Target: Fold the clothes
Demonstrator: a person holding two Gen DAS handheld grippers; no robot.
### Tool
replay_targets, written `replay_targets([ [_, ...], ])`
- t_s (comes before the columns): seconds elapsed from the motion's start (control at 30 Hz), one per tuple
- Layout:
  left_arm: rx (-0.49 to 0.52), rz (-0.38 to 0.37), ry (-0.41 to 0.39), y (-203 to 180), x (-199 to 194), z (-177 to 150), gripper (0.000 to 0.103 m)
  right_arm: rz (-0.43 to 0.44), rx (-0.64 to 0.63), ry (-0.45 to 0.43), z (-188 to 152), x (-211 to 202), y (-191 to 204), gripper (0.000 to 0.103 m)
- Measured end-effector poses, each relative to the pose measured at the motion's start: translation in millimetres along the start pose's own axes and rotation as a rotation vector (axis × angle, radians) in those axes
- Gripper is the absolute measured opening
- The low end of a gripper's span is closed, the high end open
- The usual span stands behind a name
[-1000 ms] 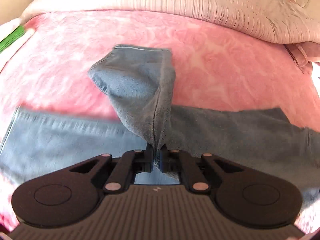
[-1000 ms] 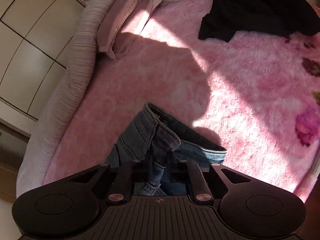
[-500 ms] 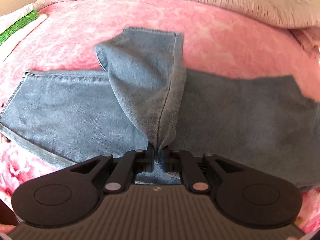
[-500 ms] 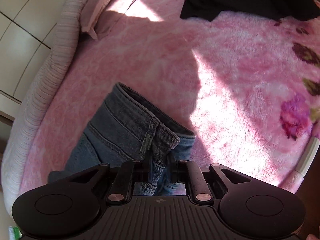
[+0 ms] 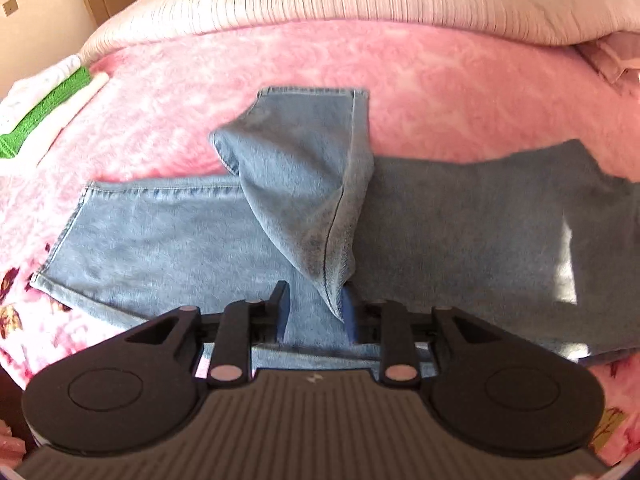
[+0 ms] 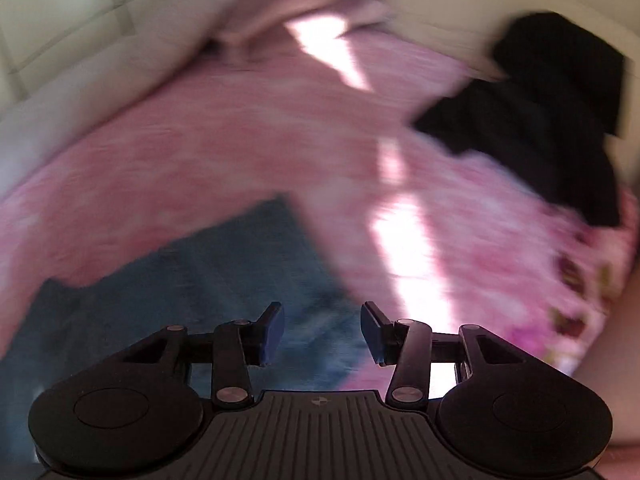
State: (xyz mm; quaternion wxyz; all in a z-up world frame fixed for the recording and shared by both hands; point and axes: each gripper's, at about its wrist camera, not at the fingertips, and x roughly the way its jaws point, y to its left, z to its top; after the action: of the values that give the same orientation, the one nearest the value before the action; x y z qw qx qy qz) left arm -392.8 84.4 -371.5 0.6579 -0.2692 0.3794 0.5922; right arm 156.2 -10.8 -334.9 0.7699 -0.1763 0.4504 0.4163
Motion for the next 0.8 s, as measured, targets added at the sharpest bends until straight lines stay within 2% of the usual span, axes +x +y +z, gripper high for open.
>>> replay_targets([
  [0.07,-0.003,-0.002,0.035,1.7,11.7,-1.7,0.025,0.033,-0.03,0.083,-9.4,19.0,13.2,0.046],
  [0.17,-0.021,-0.052,0.16,5.8,38.9,-3.7,0.025,-0.008,-0.066,0.242,-26.3,47.1,28.7,0.046],
  [0.23,-0.032,-0.096,0.175,12.3,42.5,0.6,0.025,-0.054,-0.097,0.241,-29.0,46.3,41.2,0.046],
  [0.37,-0.045,-0.228,0.143,38.5,28.1,10.5,0.025,-0.045,-0.089,0.184,-21.2,31.4,69.9,0.046],
  [0.43,-0.049,-0.299,0.123,56.3,23.4,13.0,0.028,-0.019,-0.08,0.149,-17.4,24.8,93.5,0.046],
  [0.53,-0.054,-0.42,0.123,82.2,25.9,15.5,0.03,0.055,-0.09,0.152,-21.0,25.9,141.8,0.046],
  [0.6,-0.06,-0.534,0.181,99.2,33.7,19.8,0.026,0.1,-0.099,0.157,-28.1,29.3,177.9,0.046],
  [0.73,-0.1,-0.572,0.165,144.7,40.0,26.5,0.024,0.207,-0.119,0.153,-43.0,37.5,253.4,0.046],
  [0.8,-0.168,-0.465,0.154,173.3,48.8,25.5,0.024,0.26,-0.131,0.151,-49.5,42.5,289.6,0.046],
])
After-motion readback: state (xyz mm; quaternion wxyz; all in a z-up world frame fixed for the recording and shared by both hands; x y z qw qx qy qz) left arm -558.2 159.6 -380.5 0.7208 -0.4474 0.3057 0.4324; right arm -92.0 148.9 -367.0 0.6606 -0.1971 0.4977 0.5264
